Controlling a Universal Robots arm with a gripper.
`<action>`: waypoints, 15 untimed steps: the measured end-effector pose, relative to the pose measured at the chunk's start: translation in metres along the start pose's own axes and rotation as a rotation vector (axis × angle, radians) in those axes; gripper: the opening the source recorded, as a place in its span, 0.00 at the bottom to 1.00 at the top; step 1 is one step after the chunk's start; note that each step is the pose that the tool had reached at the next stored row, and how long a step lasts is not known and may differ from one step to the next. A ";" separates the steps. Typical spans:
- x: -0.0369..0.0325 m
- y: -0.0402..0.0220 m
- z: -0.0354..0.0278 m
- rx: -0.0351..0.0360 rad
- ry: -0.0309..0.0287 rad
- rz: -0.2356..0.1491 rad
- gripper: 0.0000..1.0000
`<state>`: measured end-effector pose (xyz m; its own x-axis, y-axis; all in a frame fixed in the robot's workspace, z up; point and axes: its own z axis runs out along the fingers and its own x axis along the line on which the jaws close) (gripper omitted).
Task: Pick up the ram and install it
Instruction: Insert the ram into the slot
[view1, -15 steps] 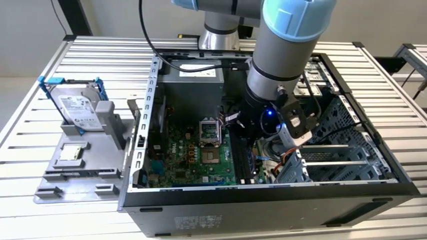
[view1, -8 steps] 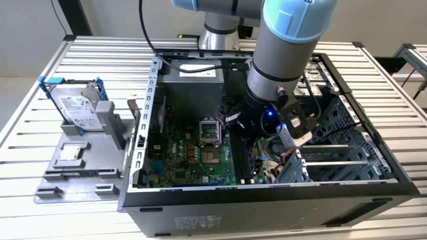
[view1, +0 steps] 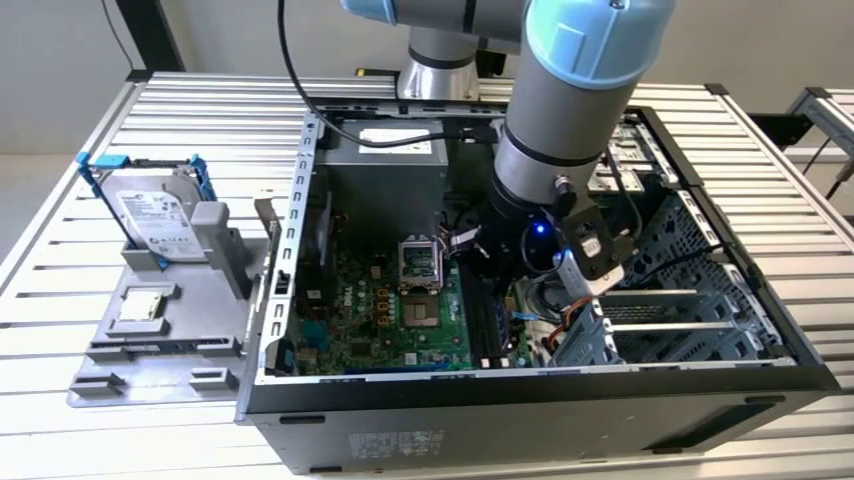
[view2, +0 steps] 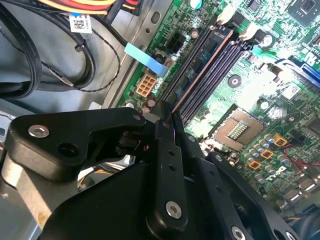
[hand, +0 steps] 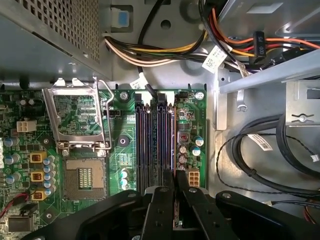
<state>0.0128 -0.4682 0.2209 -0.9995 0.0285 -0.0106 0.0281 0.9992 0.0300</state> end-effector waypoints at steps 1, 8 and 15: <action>0.0000 0.0000 0.0008 -0.0005 -0.0001 0.000 0.00; 0.0000 -0.0004 0.0023 -0.0021 0.0038 -0.002 0.00; 0.0000 -0.0014 0.0038 -0.0020 0.0051 -0.003 0.00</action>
<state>0.0128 -0.4695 0.2170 -0.9997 0.0256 -0.0055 0.0254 0.9992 0.0319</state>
